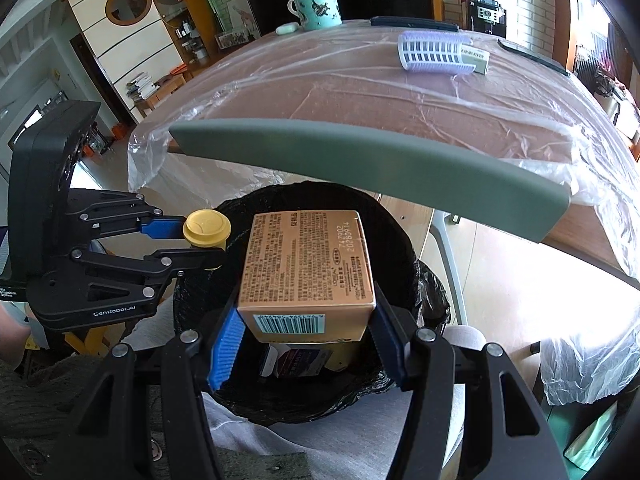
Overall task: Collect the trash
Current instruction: 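Carry the yellow cup and cardboard box over the black trash bin, then open both tools to drop the cup and box into the bin, then move both open tools back toward the lilac rack and medicine box, then grasp the lilac roller rack with the left tool while the right tool grasps the white medicine box, then carry the lilac rack and medicine box over the black trash bin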
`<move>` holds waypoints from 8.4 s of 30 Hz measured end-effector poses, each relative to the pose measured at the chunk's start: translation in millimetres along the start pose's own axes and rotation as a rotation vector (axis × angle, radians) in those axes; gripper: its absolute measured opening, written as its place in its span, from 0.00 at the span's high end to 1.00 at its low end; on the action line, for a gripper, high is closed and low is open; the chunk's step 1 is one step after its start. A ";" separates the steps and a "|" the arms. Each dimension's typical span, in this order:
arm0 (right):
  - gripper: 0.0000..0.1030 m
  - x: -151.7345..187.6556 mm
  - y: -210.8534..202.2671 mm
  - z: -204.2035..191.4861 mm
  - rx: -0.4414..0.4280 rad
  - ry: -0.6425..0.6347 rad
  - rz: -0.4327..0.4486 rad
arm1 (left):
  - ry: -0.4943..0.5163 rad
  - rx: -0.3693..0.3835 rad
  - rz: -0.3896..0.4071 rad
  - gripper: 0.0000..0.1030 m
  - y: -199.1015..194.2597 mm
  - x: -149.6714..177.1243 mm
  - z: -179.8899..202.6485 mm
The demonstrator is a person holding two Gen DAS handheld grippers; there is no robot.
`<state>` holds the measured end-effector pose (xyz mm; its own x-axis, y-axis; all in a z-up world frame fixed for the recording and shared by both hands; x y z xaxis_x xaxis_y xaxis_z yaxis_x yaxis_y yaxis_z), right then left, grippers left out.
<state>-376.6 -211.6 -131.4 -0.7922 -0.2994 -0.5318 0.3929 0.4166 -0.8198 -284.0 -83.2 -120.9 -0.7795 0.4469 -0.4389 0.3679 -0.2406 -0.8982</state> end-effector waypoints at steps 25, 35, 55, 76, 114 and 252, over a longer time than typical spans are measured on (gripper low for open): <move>0.44 15.5 45.8 15.1 0.041 0.026 -0.097 | 0.028 -0.036 -0.101 0.69 50.9 12.3 0.1; 0.44 14.8 56.9 19.1 0.056 0.028 -0.119 | 0.036 -0.047 -0.126 0.69 66.7 16.9 -2.6; 0.28 13.4 57.2 23.6 0.060 0.054 -0.099 | 0.001 -0.027 -0.057 0.16 60.2 7.9 -6.3; 0.04 -141.1 -116.3 120.7 0.319 -0.085 0.316 | 0.236 -0.027 0.352 0.01 -90.3 -143.8 9.7; 0.48 -255.1 63.5 138.6 0.111 -0.305 -0.069 | 0.271 0.103 0.051 0.57 50.8 -242.1 -18.7; 0.51 7.6 12.5 -12.3 -0.003 -0.097 -0.054 | 0.054 0.046 -0.020 0.58 6.9 9.1 2.4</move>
<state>-383.5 -198.1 -143.1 -0.7630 -0.4034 -0.5050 0.3495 0.3998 -0.8474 -289.7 -82.9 -131.1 -0.7576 0.4974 -0.4227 0.3276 -0.2703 -0.9053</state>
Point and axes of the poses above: each gripper's, at about its wrist camera, not at the fingertips, and y roughly the way its jaws point, z to its right, x to its underside, the point moved 9 cm from there along y, roughly the way its jaws point, and after that the axes turned 2 degrees about -z, right-handed, at the moved point
